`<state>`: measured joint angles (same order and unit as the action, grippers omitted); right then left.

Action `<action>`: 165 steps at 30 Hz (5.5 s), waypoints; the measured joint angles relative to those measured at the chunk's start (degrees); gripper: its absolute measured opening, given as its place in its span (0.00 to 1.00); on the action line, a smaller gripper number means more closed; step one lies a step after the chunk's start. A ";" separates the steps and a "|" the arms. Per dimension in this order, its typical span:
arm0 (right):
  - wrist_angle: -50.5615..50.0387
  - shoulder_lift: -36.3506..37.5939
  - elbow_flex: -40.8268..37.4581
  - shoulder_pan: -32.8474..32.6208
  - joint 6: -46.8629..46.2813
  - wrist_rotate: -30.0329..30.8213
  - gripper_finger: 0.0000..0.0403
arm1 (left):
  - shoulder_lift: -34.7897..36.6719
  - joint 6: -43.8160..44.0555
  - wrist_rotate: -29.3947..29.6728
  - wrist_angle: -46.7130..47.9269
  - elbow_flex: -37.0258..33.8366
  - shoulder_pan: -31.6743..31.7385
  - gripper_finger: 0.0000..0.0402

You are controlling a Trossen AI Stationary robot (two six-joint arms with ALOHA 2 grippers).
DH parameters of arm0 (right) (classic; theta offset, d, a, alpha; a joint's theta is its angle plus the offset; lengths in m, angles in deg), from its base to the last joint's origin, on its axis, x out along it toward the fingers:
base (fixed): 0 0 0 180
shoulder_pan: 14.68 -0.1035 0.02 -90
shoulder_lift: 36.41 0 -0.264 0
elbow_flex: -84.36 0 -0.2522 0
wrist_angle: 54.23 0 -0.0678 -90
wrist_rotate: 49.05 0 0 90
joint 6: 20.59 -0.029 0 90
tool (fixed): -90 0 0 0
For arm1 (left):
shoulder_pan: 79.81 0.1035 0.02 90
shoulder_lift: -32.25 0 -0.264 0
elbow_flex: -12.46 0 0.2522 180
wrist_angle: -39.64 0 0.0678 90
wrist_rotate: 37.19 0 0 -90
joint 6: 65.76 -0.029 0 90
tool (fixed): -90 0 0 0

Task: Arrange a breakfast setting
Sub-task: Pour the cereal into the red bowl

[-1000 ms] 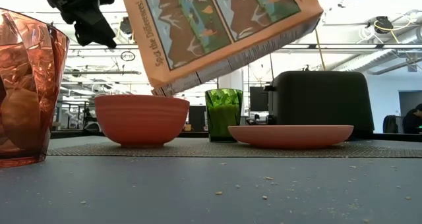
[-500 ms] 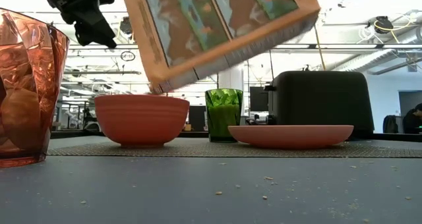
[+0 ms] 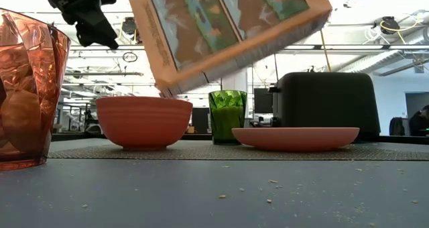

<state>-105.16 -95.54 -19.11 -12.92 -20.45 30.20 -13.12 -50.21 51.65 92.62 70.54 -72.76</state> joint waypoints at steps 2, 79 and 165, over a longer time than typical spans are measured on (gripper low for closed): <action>0.73 -0.07 -0.03 0.02 -0.11 0.02 0.52 | 0.00 0.00 -0.02 0.00 0.00 -0.01 0.39; 14.45 4.20 -5.75 0.00 0.72 -1.42 0.52 | 0.02 -0.24 0.00 -0.04 0.00 0.00 0.39; 113.53 5.74 -42.91 0.02 6.45 6.47 0.52 | -34.07 -11.27 -3.13 -91.49 0.02 -0.33 0.39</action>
<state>8.37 -89.80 -62.02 -12.90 -14.00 36.67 -47.19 -61.48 48.52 1.13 70.56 -73.09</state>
